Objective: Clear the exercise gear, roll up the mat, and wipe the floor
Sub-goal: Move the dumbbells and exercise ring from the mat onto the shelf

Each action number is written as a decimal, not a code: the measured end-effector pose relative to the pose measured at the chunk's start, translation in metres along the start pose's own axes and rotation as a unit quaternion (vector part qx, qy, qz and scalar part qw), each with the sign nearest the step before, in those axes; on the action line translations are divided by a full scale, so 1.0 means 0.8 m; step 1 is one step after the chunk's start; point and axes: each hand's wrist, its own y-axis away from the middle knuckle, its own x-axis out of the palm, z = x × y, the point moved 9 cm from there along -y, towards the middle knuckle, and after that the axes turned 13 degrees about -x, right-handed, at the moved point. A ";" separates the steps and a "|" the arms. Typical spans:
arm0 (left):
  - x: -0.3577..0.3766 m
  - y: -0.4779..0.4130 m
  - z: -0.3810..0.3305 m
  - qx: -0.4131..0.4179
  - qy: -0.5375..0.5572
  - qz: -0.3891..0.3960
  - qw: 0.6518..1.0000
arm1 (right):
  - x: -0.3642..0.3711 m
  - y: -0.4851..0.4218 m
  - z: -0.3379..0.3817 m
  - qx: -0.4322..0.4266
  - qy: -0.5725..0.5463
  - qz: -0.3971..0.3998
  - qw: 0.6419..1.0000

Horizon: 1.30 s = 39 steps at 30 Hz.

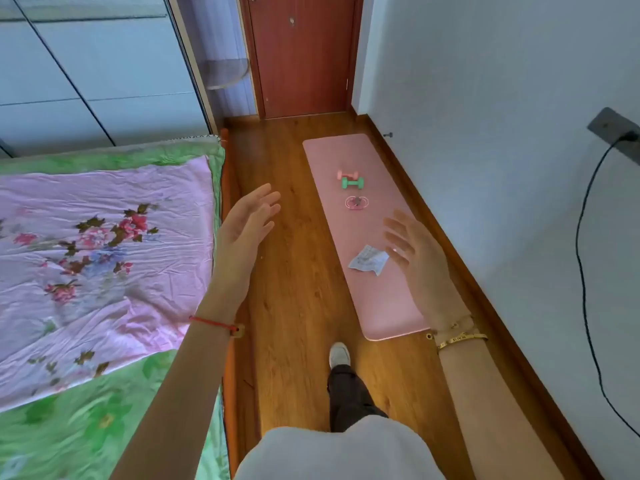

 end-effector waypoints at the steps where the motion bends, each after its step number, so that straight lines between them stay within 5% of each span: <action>1: 0.004 -0.021 -0.002 -0.001 0.000 -0.010 1.000 | 0.004 -0.024 -0.008 0.003 0.003 0.000 1.000; 22: 0.032 -0.540 -0.010 -0.042 0.013 -0.059 0.997 | 0.107 -0.537 -0.165 0.057 -0.050 0.060 0.995; 39: 0.030 -1.017 -0.022 -0.069 -0.067 0.057 0.994 | 0.199 -0.887 -0.258 0.075 -0.076 -0.081 0.991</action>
